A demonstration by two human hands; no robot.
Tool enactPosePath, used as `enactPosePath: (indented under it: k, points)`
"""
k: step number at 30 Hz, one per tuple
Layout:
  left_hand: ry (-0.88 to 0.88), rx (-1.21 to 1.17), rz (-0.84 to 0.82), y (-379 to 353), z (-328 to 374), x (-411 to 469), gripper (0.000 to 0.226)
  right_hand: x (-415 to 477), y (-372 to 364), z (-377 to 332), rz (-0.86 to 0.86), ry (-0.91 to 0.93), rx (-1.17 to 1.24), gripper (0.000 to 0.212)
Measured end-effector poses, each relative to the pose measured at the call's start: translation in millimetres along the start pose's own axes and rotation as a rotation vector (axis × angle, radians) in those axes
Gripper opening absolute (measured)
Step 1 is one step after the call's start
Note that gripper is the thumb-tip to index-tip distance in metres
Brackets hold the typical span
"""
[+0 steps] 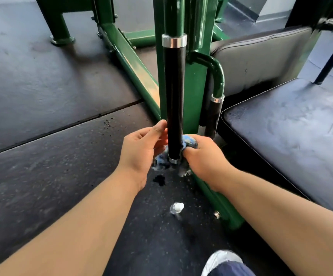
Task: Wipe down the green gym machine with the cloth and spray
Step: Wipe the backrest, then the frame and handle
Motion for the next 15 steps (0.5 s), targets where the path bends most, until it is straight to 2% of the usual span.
enactPosePath:
  k: [3,5,9,12,15]
  points:
    - [0.006,-0.003,-0.024,1,0,-2,0.02,-7,-22,28,-0.176,-0.318,0.385,0.033]
    - [-0.014,0.02,-0.05,-1,2,-1,0.02,-7,-22,33,-0.156,-0.397,0.563,0.029]
    - [-0.011,0.043,-0.057,3,0,-3,0.018,-7,-12,42,-0.06,-0.449,0.539,0.018]
    - [0.004,0.047,-0.035,6,-3,-4,0.018,-10,-1,39,0.051,-0.444,0.574,0.024]
    - [0.084,0.144,-0.115,0,-12,-9,0.019,-17,-10,24,-0.054,-0.444,0.641,0.023]
Point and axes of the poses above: each hand's wrist, its own x-axis towards the middle knuckle, its own y-axis out of the back of the hand, z = x × y, the point moved 7 cm from there along x, towards the middle knuckle, and after that the axes turned 5 degrees about -y, right-handed, at the moved point
